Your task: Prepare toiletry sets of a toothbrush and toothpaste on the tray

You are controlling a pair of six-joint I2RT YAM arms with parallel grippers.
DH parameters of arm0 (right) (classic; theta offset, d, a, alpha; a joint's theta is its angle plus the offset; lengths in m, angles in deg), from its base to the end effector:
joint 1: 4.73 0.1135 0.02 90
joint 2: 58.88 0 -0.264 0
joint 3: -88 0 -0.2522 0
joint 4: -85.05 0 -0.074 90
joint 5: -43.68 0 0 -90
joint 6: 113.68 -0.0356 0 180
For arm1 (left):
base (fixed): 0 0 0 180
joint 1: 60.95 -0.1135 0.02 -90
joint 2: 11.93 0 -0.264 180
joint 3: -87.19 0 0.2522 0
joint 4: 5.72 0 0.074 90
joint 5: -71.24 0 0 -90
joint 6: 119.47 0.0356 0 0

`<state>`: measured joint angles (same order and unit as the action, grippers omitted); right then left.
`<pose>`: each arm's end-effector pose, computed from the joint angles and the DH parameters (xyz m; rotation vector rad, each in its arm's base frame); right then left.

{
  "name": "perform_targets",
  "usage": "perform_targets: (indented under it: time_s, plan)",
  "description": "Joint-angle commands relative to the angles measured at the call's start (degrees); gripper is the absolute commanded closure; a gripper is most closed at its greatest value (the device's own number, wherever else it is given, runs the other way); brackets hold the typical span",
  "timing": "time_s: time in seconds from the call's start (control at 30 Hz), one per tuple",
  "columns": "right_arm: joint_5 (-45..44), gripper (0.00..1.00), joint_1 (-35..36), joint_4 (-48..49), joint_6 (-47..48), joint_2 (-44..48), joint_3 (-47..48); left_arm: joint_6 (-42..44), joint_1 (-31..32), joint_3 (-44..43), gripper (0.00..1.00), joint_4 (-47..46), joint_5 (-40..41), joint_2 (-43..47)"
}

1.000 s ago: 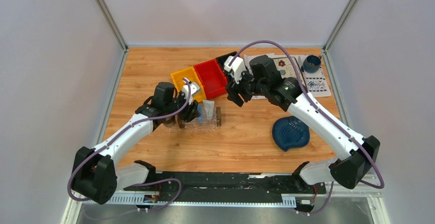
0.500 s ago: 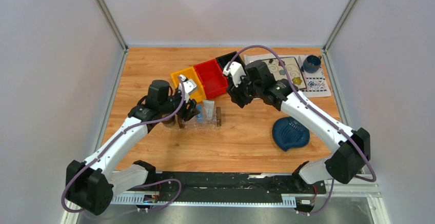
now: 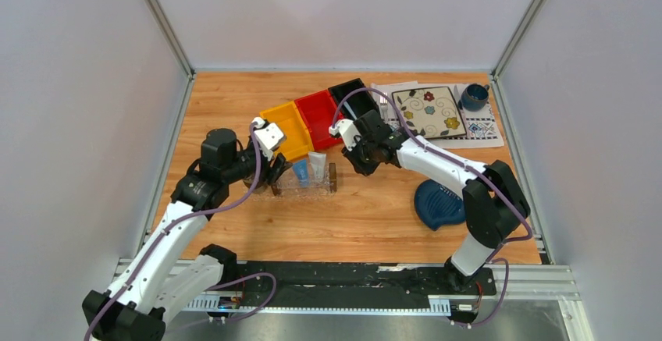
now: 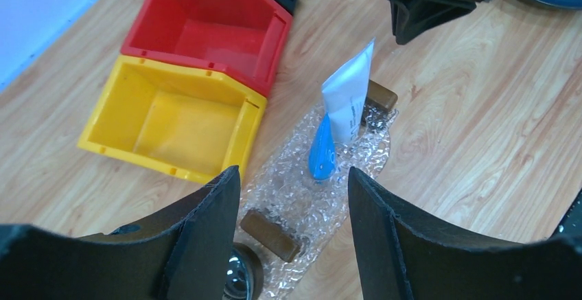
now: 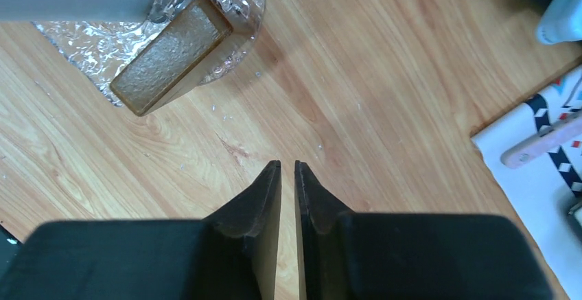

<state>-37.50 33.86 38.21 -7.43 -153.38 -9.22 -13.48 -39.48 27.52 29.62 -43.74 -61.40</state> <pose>0.2659 0.2192 0.2323 -1.2533 2.2926 0.3401 0.1740 -0.0846 0.3137 0.9000 1.7862 -0.4984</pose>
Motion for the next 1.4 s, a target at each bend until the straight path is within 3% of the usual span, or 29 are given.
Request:
perform_targets:
  time_s: [0.0, 0.4, 1.37]
  plan:
    - [1.73, 0.85, 0.17, 3.64, -1.75, -1.56, 0.07, 2.12, -1.26, -1.29, 0.33, 0.83, 1.85, 2.62]
    - [7.17, 0.91, 0.00, 3.55, -5.61, -4.20, 0.33, 1.94, -2.05, -0.67, 0.34, 0.56, 3.44, 3.59]
    - [14.65, 0.94, 1.31, 2.32, -7.90, -6.22, 2.27, 2.21, -2.49, 0.56, 0.34, -1.02, 4.49, 3.77]
